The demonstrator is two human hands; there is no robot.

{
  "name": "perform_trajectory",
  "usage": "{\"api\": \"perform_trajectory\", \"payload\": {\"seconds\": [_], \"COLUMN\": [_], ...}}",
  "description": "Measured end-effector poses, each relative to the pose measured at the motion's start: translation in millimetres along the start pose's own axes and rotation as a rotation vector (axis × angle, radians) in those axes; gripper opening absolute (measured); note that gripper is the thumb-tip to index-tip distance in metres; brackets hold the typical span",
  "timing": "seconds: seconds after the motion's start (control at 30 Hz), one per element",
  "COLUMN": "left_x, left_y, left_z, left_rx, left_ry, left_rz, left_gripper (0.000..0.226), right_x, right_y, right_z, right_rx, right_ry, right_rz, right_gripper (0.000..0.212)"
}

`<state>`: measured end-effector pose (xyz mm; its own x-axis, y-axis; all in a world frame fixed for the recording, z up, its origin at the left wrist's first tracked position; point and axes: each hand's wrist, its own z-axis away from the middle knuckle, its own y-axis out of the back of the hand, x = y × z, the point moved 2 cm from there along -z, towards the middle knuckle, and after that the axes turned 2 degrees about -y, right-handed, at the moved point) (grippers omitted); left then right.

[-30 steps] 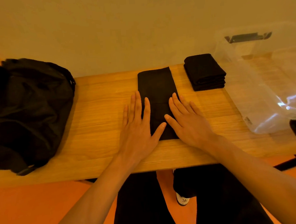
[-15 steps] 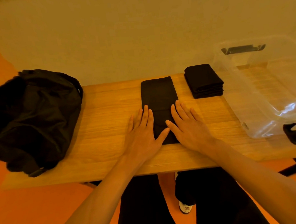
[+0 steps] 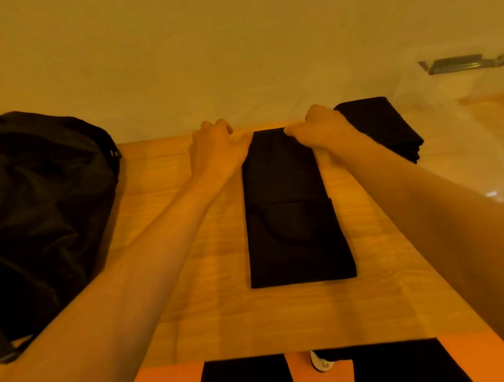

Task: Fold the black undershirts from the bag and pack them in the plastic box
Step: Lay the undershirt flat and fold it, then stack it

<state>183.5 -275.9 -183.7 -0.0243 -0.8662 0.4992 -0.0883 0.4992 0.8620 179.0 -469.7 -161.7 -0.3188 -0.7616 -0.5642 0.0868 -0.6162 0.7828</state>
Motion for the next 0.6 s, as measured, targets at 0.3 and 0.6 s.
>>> {"api": "perform_trajectory", "payload": {"seconds": [0.3,0.6], "left_x": [19.6,15.6], "left_y": [-11.2,-6.3], "left_z": [-65.5,-67.7], "left_rx": [-0.419,-0.476], "left_ry": [0.12,0.205], "left_rz": [0.17,0.266], "left_gripper": [0.052,0.025], "right_x": [-13.7,-6.0], "right_y": [5.4,6.2], "right_z": [-56.6,-55.2], "right_rx": [-0.275,-0.233], "right_ry": [-0.202,-0.209], "right_rz": [0.101,-0.031], "right_gripper": [0.039,0.028]}}
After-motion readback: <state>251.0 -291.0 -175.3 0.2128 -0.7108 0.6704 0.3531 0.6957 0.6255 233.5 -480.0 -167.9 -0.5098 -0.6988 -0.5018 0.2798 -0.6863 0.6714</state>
